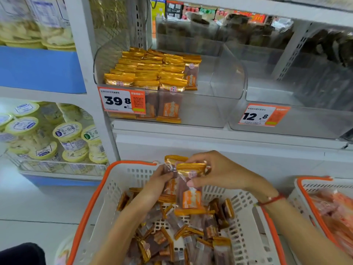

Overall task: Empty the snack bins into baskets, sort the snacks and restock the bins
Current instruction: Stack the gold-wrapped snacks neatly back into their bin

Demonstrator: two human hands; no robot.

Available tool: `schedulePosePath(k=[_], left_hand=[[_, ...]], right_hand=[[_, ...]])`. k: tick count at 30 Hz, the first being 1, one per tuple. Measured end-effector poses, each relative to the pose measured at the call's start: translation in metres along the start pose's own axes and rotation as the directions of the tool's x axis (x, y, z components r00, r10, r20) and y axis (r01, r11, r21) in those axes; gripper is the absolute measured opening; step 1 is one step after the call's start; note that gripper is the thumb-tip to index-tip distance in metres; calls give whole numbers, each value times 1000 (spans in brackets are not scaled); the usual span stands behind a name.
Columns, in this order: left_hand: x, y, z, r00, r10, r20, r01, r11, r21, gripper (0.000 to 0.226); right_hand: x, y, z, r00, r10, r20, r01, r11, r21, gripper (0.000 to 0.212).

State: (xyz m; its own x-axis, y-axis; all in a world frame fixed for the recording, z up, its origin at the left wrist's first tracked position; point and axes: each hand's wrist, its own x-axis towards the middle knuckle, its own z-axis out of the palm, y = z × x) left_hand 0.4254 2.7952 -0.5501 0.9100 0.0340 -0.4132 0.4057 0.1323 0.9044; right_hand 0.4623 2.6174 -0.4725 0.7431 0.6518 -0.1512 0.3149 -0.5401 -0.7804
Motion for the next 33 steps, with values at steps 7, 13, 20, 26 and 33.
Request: schedulePosePath(k=[7, 13, 20, 26, 33], left_hand=[[-19, 40, 20, 956, 280, -92, -294, 925, -239, 43], [-33, 93, 26, 783, 605, -143, -612, 791, 1, 28], [10, 181, 5, 485, 872, 70, -675, 322, 664, 59], [68, 186, -33, 608, 759, 232, -299, -51, 953, 79], [69, 187, -33, 612, 757, 228, -267, -73, 961, 85]], right_hand=[[18, -30, 24, 825, 2, -565, 79, 990, 120, 74], [17, -77, 7, 934, -105, -341, 228, 911, 343, 35], [53, -109, -66, 766, -194, -613, 324, 940, 107, 44], [123, -81, -128, 732, -78, -677, 101, 995, -6, 55], [201, -41, -158, 809, 377, -451, -242, 913, 330, 21]])
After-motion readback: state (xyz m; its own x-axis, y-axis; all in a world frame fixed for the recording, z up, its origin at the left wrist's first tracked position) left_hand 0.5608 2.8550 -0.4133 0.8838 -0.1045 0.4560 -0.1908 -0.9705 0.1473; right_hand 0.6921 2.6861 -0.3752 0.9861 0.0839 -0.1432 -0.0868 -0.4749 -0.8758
